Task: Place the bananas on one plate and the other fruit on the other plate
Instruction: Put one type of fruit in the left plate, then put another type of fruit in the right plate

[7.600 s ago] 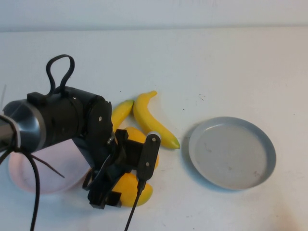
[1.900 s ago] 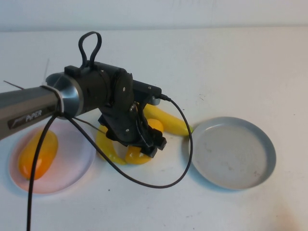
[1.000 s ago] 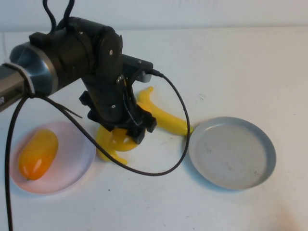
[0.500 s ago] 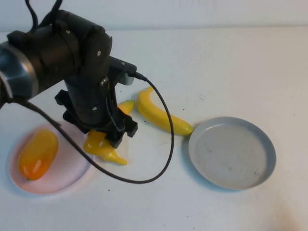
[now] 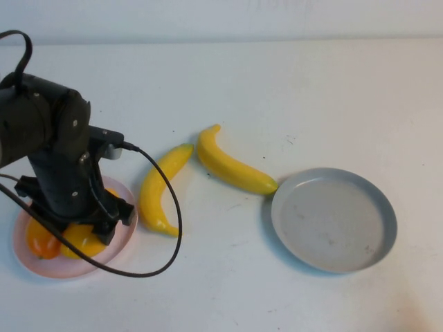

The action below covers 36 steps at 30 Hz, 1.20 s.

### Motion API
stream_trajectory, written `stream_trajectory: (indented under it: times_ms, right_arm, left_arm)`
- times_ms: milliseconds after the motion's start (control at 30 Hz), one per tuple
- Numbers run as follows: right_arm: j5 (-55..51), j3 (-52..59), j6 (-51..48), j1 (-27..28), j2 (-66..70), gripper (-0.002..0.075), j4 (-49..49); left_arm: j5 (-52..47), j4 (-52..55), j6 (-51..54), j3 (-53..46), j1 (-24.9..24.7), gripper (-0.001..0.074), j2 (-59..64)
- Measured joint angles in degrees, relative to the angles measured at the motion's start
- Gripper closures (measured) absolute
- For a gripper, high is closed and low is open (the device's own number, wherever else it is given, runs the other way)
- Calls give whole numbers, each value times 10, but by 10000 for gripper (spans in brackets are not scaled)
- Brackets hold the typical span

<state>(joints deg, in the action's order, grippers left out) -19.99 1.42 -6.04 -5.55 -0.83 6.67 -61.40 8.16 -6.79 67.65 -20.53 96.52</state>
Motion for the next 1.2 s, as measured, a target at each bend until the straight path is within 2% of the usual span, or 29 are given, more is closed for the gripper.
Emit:
stream_trajectory:
  times_ms: [233,367,467,667,733,767,833,900,967,1067,1200]
  right_arm:
    - [0,0,0,0,0,743,0]
    - [0,0,0,0,0,743,0]
    - [0,0,0,0,0,743,0]
    - [0,0,0,0,0,743,0]
    - [0,0,0,0,0,743,0]
    - [0,0,0,0,0,743,0]
    - [0,0,0,0,0,743,0]
    - [0,0,0,0,0,743,0]
    - [0,0,0,0,0,743,0]
    - [0,0,0,0,0,743,0]
    - [0,0,0,0,0,743,0]
  left_arm:
    - [19,-23,5,-4,3,233,19]
    - [20,-30,5,-5,3,126,22]
    - [21,-30,5,-5,3,73,14]
    - [24,-29,4,-5,3,78,-41]
    - [41,-29,3,-17,3,127,-72]
    - [56,-29,3,-30,2,179,-94]
    - [89,-29,3,-62,0,318,-146]
    - [123,-29,3,-106,-3,517,-203]
    - [149,-29,3,-152,-3,641,-253]
    - [188,-25,3,-210,-3,705,-323]
    - [238,-25,-6,-280,-3,726,-417]
